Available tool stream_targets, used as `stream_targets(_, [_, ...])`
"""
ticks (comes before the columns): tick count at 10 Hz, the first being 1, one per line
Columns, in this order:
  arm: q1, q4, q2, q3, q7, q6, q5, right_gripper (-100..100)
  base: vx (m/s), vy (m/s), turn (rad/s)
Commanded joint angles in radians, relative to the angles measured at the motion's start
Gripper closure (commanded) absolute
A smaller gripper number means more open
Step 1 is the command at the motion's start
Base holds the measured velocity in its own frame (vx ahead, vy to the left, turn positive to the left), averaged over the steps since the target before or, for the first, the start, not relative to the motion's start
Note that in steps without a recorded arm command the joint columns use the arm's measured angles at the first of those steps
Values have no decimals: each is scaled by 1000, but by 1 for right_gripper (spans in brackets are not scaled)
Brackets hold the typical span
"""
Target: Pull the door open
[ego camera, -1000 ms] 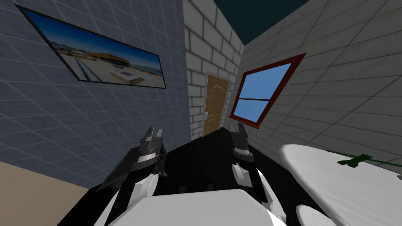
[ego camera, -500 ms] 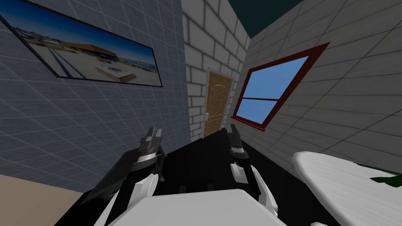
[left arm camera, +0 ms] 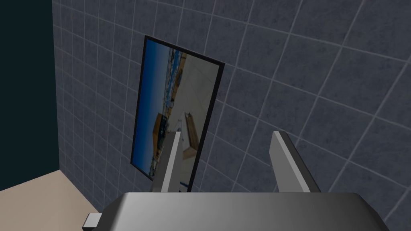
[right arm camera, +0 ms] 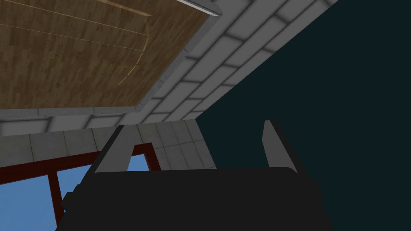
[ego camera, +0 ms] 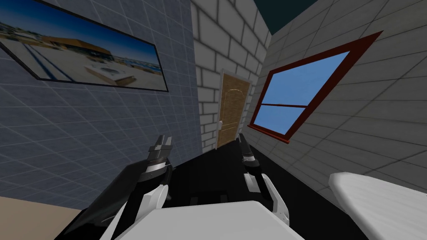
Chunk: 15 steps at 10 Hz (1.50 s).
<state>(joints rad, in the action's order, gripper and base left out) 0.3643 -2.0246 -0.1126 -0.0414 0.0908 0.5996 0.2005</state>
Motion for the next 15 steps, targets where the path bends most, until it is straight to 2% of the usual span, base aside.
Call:
stream_targets(1, [-13,30,-9,0,29,-7,17,-100,132,-46,40])
stream_targets(7, [-67,168,-45,4,148,-23,95,-100,141,-50,48])
stream_targets(9, [-80,200,-53,5,176,-27,113,-100,124,-52,40])
stream_targets(10, [-92,232,-61,6,203,-30,131,-100,137,-68,63])
stream_targets(13, [-111,281,-73,7,245,-36,158,-100,111,-49,37])
stream_targets(15, [-130,329,-84,9,286,-42,185,-100,136,-61,50])
